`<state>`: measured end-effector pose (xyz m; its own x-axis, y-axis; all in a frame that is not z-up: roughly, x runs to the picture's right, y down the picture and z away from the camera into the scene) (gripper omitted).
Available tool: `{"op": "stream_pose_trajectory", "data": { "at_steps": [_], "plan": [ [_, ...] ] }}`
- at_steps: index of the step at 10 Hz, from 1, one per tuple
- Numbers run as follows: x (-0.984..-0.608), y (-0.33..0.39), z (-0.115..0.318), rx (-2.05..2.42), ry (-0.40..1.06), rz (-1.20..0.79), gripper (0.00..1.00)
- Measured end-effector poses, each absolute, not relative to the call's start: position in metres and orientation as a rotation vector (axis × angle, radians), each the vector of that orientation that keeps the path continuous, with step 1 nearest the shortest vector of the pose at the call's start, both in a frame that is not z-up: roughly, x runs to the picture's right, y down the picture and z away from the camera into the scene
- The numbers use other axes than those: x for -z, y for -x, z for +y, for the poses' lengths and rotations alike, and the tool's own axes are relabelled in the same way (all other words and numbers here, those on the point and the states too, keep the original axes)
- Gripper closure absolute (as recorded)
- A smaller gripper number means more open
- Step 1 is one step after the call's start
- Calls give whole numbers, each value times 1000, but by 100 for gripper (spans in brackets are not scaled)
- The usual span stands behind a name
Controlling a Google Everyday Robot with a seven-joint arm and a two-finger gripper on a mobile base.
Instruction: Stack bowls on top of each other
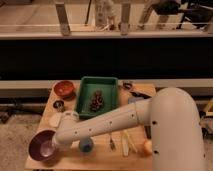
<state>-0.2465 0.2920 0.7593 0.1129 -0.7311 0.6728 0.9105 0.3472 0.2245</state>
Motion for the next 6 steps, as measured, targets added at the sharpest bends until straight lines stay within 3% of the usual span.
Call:
{"op": "stream_pose_trajectory", "data": {
  "at_steps": [6],
  "plan": [
    [-750,217,246,1152,210,-758,100]
  ]
}}
